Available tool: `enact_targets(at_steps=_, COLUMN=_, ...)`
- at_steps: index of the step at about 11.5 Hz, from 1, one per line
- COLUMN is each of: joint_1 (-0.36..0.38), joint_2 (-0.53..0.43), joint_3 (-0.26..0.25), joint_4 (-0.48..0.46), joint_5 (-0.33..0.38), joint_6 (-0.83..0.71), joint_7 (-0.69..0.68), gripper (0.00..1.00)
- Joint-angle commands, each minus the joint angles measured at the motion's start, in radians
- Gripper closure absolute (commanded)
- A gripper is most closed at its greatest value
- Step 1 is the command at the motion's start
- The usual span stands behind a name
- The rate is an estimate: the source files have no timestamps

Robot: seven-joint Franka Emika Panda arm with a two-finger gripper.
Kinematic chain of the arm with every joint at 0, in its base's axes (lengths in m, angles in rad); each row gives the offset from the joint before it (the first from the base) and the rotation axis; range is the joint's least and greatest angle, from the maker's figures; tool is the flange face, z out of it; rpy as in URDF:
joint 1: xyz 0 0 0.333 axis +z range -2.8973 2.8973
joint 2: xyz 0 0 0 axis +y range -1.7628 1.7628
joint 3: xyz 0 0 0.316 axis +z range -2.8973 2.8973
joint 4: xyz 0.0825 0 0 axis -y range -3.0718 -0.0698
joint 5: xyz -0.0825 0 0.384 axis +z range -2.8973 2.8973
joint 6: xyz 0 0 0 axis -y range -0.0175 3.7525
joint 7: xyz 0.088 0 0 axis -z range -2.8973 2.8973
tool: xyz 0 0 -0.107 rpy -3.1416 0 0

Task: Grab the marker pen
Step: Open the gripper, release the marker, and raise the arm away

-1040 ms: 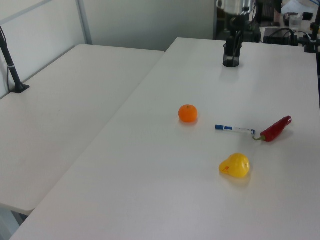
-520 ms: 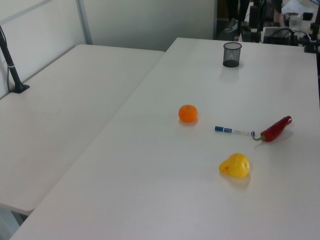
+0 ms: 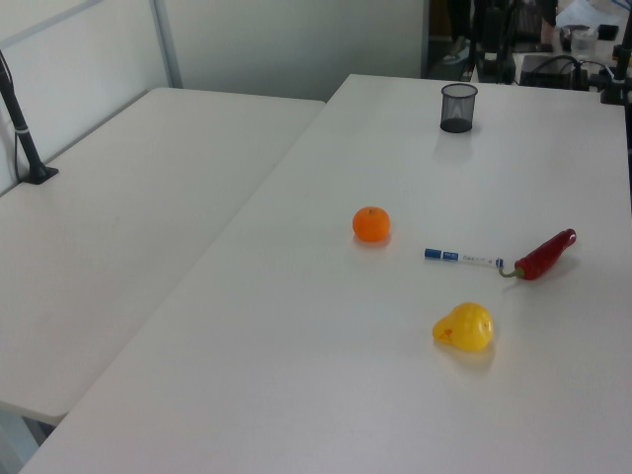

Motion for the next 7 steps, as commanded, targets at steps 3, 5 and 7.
enact_targets(at_steps=3, joint_1=0.010, joint_2=0.038, joint_3=-0.019, joint_4=-0.004, joint_5=0.007, joint_6=0.099, joint_7=0.008, gripper=0.00)
enact_targets(at_steps=5, joint_1=0.010, joint_2=0.040, joint_3=-0.021, joint_4=-0.004, joint_5=0.006, joint_6=0.099, joint_7=0.008, gripper=0.00)
enact_targets(at_steps=7, joint_1=0.010, joint_2=0.038, joint_3=-0.021, joint_4=-0.004, joint_5=0.006, joint_6=0.100, joint_7=0.007, gripper=0.00)
